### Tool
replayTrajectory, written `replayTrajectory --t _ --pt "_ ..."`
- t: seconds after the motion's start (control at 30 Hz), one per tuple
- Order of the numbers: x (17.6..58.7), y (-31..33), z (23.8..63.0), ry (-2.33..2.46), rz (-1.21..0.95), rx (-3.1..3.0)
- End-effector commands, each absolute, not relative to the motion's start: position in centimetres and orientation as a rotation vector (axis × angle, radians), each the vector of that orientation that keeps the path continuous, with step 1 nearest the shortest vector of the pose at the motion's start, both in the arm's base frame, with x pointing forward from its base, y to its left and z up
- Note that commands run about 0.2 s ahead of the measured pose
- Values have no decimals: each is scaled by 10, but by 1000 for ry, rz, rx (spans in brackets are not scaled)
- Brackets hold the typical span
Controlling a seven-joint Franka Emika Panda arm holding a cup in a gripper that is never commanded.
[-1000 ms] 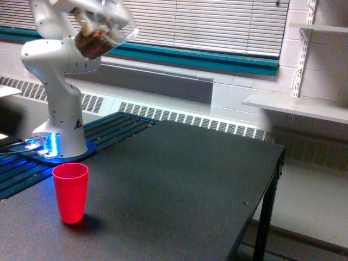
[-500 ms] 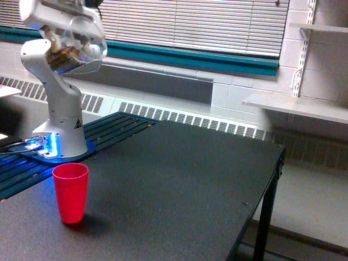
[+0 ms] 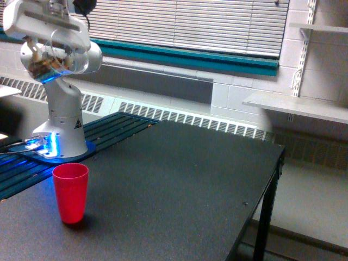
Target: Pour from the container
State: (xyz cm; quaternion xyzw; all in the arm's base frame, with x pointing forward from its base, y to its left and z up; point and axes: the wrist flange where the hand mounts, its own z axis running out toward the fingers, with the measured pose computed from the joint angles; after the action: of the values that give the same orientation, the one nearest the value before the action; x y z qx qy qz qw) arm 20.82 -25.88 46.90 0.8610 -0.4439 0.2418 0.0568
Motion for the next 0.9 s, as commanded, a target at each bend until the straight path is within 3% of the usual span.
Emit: replayTrajectory --t 0.03,0.9 --pt "202 -266 458 -1339 675 2609" --pt "180 -284 429 -1313 523 2568"
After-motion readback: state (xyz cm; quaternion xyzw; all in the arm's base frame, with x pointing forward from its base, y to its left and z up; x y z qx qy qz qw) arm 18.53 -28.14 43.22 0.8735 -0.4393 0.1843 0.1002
